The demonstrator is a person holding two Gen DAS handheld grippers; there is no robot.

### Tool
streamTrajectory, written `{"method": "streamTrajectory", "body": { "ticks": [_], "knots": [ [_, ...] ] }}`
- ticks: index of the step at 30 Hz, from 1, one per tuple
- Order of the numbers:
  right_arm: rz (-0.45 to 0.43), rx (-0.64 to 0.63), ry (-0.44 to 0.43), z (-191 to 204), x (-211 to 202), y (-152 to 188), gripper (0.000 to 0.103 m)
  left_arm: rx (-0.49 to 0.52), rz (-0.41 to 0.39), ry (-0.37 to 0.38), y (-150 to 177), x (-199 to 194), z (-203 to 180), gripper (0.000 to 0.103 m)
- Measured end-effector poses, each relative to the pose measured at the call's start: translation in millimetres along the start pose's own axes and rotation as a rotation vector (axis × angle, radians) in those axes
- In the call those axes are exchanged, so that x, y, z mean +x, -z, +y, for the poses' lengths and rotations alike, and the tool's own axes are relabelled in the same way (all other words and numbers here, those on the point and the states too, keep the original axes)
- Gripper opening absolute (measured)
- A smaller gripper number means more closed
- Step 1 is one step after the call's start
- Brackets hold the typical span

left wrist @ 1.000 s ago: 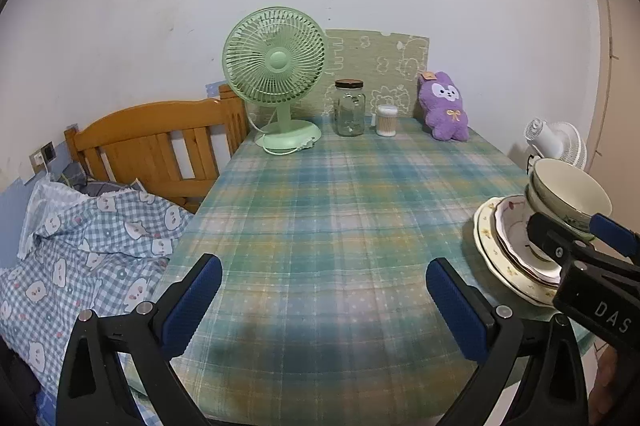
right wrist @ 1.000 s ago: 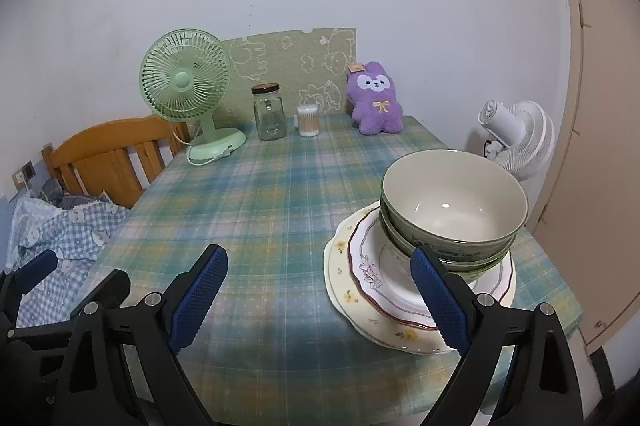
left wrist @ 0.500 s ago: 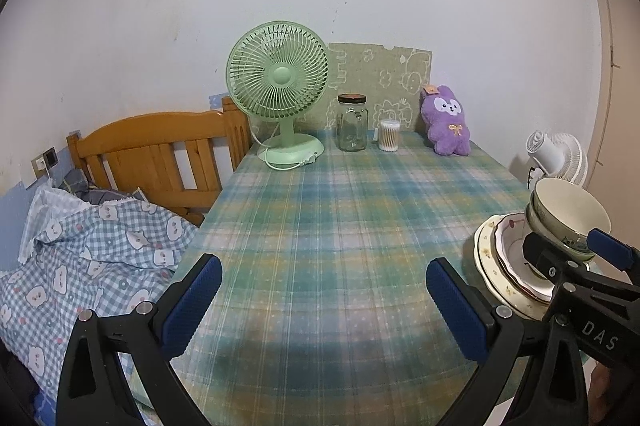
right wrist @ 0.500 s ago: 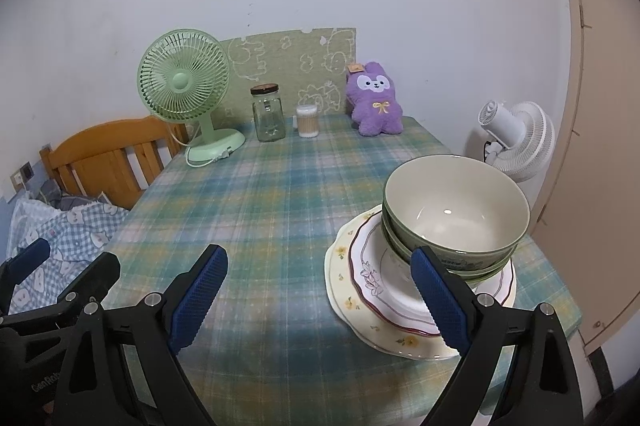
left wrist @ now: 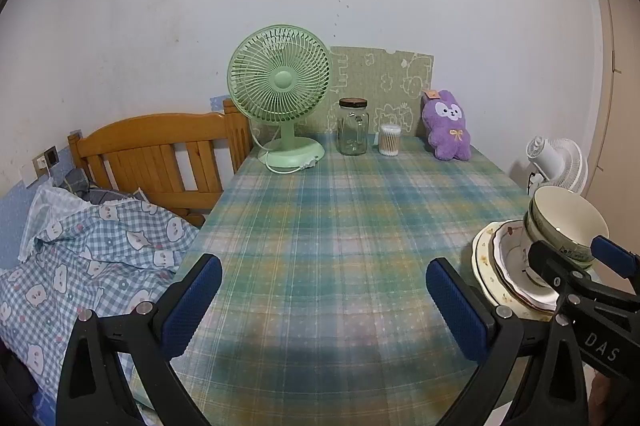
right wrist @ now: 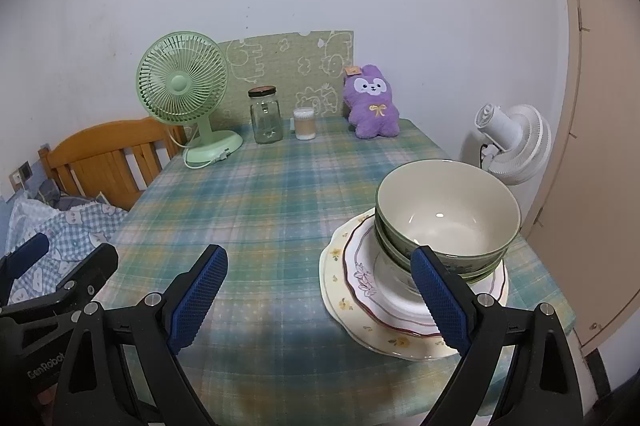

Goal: Organize plates and bowls

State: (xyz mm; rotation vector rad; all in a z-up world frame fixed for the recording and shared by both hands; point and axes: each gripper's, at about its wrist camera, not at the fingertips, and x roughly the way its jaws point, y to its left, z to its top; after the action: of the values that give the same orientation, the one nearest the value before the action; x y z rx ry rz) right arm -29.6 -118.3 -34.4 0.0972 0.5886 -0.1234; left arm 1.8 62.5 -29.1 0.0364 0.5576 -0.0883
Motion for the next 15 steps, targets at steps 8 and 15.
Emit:
{"method": "streamTrajectory", "body": {
  "ticks": [8, 15],
  "knots": [
    [0.001, -0.002, 0.007, -2.1, -3.0, -1.2, 0.095, -0.007, 0.004, -0.002, -1.2, -1.1, -2.4, 0.103],
    [0.004, 0.003, 0.011, -10.5, -6.3, -2.6, 0.095, -0.006, 0.012, -0.003, 0.1, -2.3, -12.5, 0.103]
  ]
}}
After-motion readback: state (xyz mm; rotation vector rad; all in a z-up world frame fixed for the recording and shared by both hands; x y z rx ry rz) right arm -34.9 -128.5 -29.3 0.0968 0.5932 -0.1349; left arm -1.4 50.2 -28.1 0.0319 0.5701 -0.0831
